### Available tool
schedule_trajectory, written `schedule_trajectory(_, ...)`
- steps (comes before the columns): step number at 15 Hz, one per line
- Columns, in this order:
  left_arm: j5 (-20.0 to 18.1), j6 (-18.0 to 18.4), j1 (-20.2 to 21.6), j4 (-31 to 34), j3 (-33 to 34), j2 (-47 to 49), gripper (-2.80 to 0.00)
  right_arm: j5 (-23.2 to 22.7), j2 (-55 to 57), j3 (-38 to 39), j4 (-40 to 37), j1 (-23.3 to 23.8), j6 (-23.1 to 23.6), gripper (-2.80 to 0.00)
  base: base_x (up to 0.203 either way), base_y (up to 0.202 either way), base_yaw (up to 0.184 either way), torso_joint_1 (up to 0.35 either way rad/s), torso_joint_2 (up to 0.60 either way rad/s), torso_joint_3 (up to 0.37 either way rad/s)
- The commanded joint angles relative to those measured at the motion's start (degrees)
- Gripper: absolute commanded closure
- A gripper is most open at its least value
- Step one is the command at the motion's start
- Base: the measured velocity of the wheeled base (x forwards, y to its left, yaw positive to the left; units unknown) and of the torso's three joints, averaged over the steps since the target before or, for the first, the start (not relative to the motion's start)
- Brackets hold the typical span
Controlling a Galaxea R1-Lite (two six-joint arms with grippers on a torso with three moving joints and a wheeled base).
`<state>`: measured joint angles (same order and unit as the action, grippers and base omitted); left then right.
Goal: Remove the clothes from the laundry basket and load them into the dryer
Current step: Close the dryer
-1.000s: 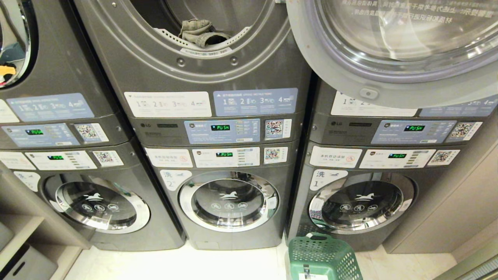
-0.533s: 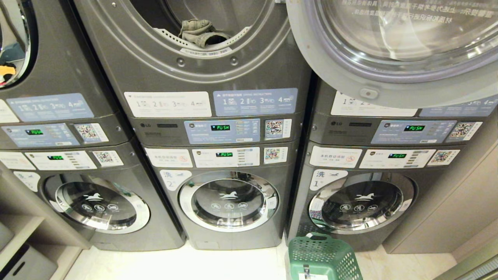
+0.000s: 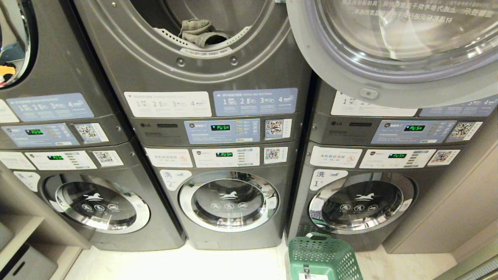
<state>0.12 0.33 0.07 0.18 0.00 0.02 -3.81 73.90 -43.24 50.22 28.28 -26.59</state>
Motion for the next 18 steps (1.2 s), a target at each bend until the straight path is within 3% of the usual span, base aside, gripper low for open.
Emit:
schedule_trajectory(1,0.1,0.0,0.0,0.0,0.0,0.0,0.0,-2.3,-0.5,0.6,1.3,0.0,-0.2,0.0,0.0,0.0,0.0,0.0,0.0,0.0)
schedule_trajectory(3,0.0,0.0,0.0,0.0,0.0,0.0,0.0,-6.0,-2.8,2.3,2.4,-0.1,-0.3,0.0,0.0,0.0,0.0,0.0,0.0,0.0)
schedule_trajectory(11,0.0,0.0,0.0,0.0,0.0,0.0,0.0,-13.3,-11.4,10.8,2.4,-0.3,-0.4,0.0,0.0,0.0,0.0,0.0,0.0,0.0)
schedule_trajectory(18,0.0,0.0,0.0,0.0,0.0,0.0,0.0,1.5,-2.3,7.0,2.5,0.5,2.3,0.0,0.0,0.0,0.0,0.0,0.0,0.0)
